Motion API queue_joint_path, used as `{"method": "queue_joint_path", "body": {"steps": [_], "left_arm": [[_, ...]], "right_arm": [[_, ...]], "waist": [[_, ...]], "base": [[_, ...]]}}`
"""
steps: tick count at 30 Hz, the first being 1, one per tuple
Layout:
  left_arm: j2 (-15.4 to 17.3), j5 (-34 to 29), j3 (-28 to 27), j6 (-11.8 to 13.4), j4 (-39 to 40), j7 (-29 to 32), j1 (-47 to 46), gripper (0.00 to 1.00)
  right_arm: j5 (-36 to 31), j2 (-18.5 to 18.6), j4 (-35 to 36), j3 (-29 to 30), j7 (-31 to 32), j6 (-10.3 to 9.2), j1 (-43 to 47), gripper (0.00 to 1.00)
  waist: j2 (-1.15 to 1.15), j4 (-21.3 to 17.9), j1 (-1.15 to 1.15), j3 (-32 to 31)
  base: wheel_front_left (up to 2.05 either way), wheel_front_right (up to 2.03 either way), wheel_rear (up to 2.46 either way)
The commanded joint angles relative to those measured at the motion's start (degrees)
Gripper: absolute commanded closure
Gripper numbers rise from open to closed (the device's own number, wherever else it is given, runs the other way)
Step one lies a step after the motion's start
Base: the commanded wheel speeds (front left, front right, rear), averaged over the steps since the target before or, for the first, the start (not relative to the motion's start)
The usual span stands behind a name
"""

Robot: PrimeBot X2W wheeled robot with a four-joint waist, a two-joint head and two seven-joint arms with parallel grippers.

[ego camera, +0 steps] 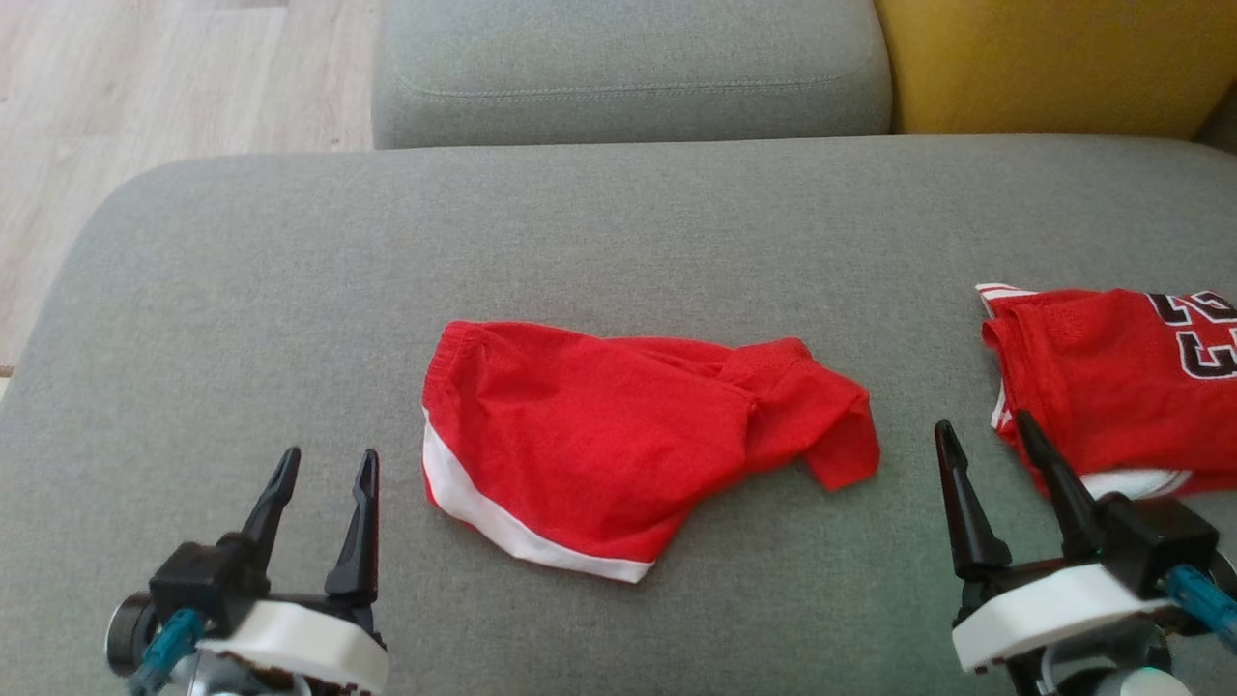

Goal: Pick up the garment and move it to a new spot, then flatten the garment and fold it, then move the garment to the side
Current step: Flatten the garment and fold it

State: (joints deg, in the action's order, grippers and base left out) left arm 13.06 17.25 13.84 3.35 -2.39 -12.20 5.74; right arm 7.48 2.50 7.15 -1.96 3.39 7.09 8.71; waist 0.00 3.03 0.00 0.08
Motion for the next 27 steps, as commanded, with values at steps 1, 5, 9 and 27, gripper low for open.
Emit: {"method": "queue_joint_path", "body": {"steps": [1, 5, 9, 27], "left_arm": [[1.3, 0.2, -2.2, 0.5, 2.1, -0.1, -2.1, 0.0], [1.4, 0.2, -2.1, 0.6, 2.2, -0.2, -2.3, 0.0], [1.4, 0.3, -2.0, 0.7, 2.2, -0.4, -2.5, 0.0], [-0.4, 0.2, 0.8, -1.7, 0.1, -1.9, -9.2, 0.0]], "right_arm": [[-0.2, 0.4, 2.5, -1.2, 0.1, 0.4, -1.4, 0.0], [-0.3, 0.4, 2.7, -1.2, 0.1, 0.4, -1.5, 0.0], [-0.5, 0.4, 2.8, -1.1, 0.1, 0.4, -1.5, 0.0], [6.2, 0.4, -18.5, -18.9, -0.1, 0.4, -7.6, 0.0]], "waist": [[0.0, -0.1, 0.0, 0.2], [0.0, -0.3, 0.0, 0.5], [0.0, -0.2, 0.0, 0.6], [0.0, 6.6, 0.0, 6.5]], "base": [[0.0, 0.0, 0.0], [0.0, 0.0, 0.0], [0.0, 0.0, 0.0], [0.0, 0.0, 0.0]]}}
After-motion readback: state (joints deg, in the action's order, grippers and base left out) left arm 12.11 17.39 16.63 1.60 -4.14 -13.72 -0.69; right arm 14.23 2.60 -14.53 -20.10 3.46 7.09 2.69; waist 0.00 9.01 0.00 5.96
